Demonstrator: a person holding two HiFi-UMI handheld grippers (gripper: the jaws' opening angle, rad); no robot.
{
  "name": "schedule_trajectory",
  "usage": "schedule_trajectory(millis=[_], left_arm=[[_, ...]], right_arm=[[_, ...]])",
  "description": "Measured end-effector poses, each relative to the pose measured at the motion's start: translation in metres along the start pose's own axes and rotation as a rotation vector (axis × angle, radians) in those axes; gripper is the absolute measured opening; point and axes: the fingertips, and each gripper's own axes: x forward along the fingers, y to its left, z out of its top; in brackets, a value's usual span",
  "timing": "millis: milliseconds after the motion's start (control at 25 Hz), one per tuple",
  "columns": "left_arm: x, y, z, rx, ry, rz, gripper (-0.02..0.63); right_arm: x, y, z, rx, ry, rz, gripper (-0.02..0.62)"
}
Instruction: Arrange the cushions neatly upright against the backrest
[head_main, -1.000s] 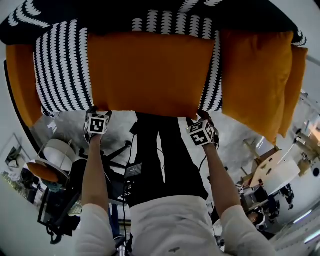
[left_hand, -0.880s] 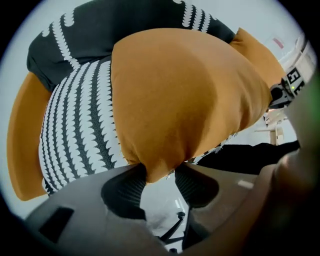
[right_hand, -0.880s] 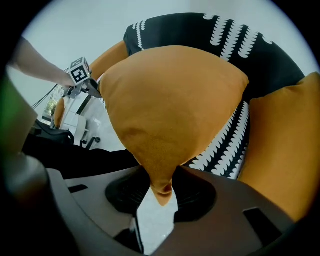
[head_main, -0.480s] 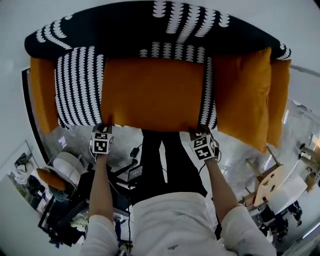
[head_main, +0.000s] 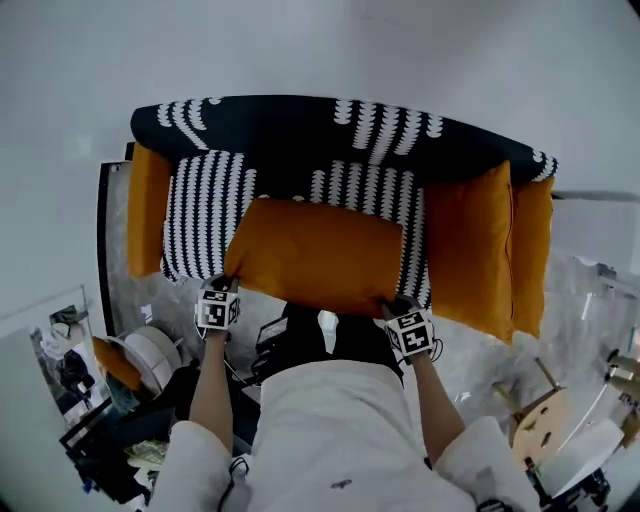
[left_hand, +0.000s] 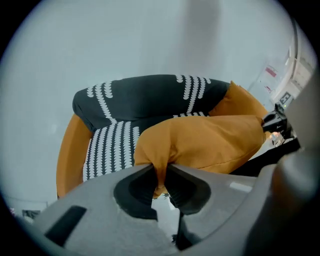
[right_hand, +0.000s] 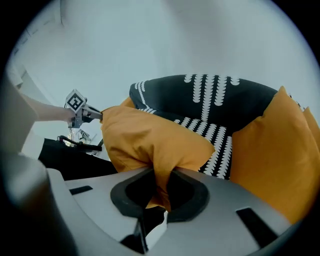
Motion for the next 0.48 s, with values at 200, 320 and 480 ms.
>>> schedule_trajectory(millis=[200, 320, 480], left_arm=[[-0.042, 0.014, -0.018, -0.086, -0.036, 0.012, 0.048], [-0.051, 0.036, -0.021, -0.124, -0.069, 0.019, 0.048], [-0.058, 0.085, -0.017, -0.155, -0.102, 0.021, 0.048]], right_arm=[[-0.013, 0.026, 0.020, -0.012, -0.030, 0.021, 0.049], [-0.008, 0.040, 0.044, -0.046, -0.031, 0.028, 0.049], [0.011, 0.066, 0.086, -0.079, -0.048, 0.022, 0.049]])
